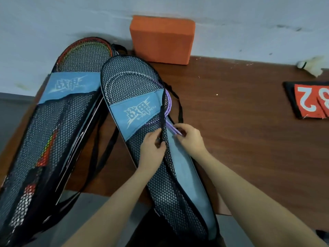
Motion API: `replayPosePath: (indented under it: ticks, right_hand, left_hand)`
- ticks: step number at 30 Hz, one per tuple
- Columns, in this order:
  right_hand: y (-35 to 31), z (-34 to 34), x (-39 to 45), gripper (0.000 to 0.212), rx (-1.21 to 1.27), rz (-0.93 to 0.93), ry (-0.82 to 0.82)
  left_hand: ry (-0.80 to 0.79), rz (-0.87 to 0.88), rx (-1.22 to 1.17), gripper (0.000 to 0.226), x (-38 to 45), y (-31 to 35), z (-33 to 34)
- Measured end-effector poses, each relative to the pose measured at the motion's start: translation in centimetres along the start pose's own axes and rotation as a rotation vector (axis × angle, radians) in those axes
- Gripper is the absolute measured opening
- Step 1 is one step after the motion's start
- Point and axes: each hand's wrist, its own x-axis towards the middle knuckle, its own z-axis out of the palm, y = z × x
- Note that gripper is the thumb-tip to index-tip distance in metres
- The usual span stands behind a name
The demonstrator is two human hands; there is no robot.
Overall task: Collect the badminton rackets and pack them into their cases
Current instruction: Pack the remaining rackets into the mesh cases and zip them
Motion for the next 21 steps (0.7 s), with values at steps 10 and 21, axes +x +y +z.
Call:
replayPosePath:
  ticks: [10, 21]
  right_hand:
    - [4.9, -5.7, -9.9, 0.035, -0.149, 0.046, 0.132]
    - [13.5, -10.0, -19.9, 0.065, -0.426, 0.131, -0.01]
  left_hand:
    - [-0.163, 0.174, 0.105, 0.076, -3.8, 1.7, 3.4]
    - [-0.24, 0.128, 0.499, 0.074, -16.2, 0.7, 9.9]
